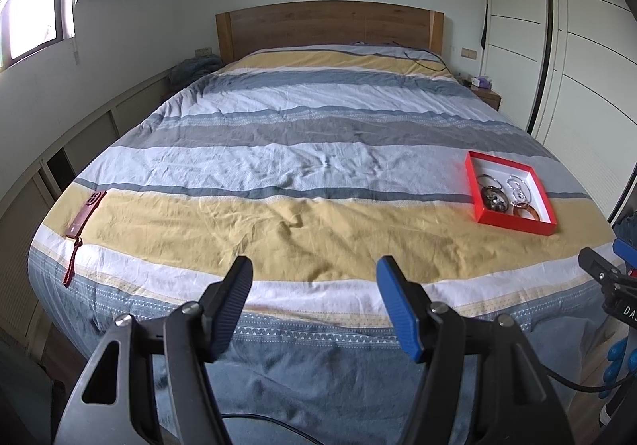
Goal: Organize jewelry
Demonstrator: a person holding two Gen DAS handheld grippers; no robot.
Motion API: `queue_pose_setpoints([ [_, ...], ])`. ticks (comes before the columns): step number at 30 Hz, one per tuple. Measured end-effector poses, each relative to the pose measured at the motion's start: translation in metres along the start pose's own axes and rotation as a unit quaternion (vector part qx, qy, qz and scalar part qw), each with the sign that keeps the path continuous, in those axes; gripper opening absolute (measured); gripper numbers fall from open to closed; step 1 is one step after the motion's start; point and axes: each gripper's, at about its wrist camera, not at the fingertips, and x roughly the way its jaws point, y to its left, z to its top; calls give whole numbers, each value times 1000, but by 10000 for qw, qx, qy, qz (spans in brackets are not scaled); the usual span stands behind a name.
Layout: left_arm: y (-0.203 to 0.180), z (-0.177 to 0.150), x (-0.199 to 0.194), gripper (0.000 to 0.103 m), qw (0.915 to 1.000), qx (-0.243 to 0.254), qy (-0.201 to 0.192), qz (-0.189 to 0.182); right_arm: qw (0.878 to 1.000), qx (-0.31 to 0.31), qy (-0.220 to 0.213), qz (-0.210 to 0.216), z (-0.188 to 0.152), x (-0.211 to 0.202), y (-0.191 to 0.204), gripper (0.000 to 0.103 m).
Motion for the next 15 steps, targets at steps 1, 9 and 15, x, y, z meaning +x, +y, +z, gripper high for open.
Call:
queue_pose_setpoints([
  [1, 0, -1, 1, 63, 10000, -4, 16, -1, 10000, 3, 11, -1, -1, 1, 0, 103],
  [9, 1, -5, 9, 63, 9999, -31, 113, -15, 10000, 21, 80, -6, -4, 5, -1, 103],
  [15, 1, -6, 10, 63, 9999, -43, 139, -35, 9999, 37, 118, -16, -5, 8, -1, 103],
])
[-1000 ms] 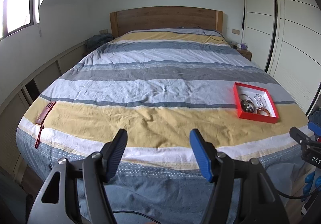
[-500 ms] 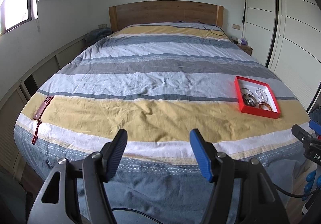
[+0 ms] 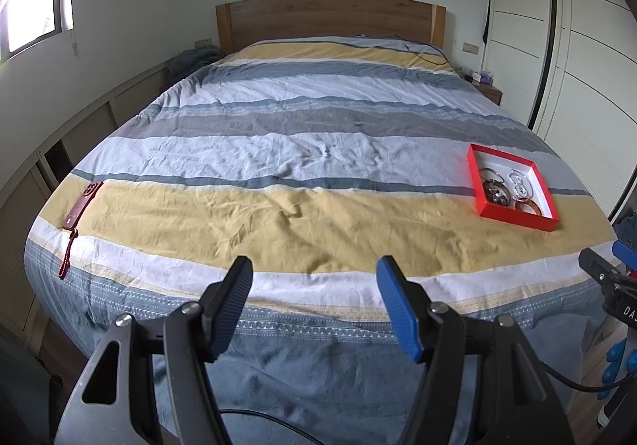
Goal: Organize jewelry
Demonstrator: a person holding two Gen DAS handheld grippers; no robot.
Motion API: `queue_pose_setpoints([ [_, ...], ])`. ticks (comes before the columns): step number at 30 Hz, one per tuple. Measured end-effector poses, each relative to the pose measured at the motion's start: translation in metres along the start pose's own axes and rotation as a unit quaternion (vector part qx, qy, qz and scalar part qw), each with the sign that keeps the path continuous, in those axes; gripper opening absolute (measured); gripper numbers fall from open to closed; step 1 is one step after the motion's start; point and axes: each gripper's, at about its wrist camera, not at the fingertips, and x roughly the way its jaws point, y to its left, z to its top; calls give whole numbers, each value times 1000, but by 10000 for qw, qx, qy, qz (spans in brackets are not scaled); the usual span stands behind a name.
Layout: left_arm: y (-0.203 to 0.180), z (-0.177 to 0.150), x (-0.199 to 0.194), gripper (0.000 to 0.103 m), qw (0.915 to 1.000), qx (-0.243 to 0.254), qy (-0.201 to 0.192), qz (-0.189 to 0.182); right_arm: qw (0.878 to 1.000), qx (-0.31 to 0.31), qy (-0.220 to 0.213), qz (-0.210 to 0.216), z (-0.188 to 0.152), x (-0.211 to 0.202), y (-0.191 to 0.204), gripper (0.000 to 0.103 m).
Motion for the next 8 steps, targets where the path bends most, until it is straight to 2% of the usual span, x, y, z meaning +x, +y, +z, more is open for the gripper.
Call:
queue_pose_setpoints([
  [8, 0, -2, 2, 63, 10000, -1, 11, -20, 10000, 7, 24, -6, -1, 3, 0, 103],
])
